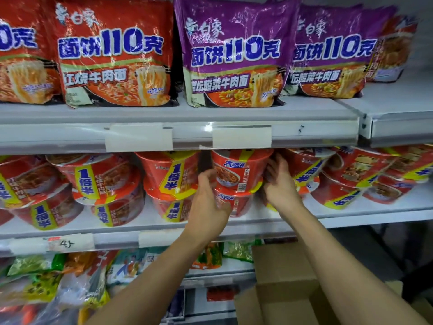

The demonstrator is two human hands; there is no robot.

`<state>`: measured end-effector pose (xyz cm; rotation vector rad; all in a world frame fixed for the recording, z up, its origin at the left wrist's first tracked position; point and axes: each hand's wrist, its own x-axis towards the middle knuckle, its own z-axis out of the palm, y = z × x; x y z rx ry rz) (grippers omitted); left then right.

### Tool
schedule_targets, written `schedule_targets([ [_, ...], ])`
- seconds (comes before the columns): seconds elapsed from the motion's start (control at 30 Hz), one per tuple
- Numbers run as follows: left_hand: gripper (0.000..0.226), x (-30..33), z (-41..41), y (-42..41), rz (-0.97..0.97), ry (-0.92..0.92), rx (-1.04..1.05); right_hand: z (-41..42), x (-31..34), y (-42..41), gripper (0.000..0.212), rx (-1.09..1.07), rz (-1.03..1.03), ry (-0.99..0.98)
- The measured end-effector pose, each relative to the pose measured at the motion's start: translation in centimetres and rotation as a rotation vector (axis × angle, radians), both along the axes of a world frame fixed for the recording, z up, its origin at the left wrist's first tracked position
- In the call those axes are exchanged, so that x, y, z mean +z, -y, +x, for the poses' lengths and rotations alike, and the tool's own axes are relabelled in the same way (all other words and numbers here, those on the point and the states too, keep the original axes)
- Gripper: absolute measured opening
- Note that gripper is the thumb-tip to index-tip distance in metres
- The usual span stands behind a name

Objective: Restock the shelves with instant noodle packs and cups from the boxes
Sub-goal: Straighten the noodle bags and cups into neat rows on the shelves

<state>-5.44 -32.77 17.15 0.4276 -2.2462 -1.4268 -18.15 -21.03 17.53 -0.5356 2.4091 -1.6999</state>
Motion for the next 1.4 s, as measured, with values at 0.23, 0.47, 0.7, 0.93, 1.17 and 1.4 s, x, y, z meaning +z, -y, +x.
schedule_targets([
  [0.23, 0.072, 0.0, -0.9, 0.2, 0.025, 0.042, 0.019, 1.2, 0.1, 0.1, 0.078, 0.003, -0.041, -0.014],
  [0.47, 0.070, 0.4, -1.3, 0.1, 0.005, 0.140, 0.045, 1.0, -1.1, -0.5, 0.073, 0.062, 0.060, -0.014],
  [0.7, 0.067, -1.1, -0.9, -0.2, -0.109, 0.143, 0.176, 1.2, -0.8, -0.7, 0.060, 0.091, 0.229, -0.119],
  [0.93, 0.072, -1.9, -1.1, -0.9, -0.215, 0.298, 0.092, 1.2, -2.3, -1.3, 0.052, 0.033, 0.387, -0.313],
  [1.17, 0.071, -1.7, -1.7, 0.4, -0.239, 0.295, 0.101, 3.3, -3.4, -0.4, 0.067, -0.007, 0.385, -0.361],
  [1.4, 0.093, -2.2, -0.7, -0.7, 0.001, 0.295, 0.013, 5.0, -3.2, -0.7, 0.048, -0.013, 0.280, -0.317],
])
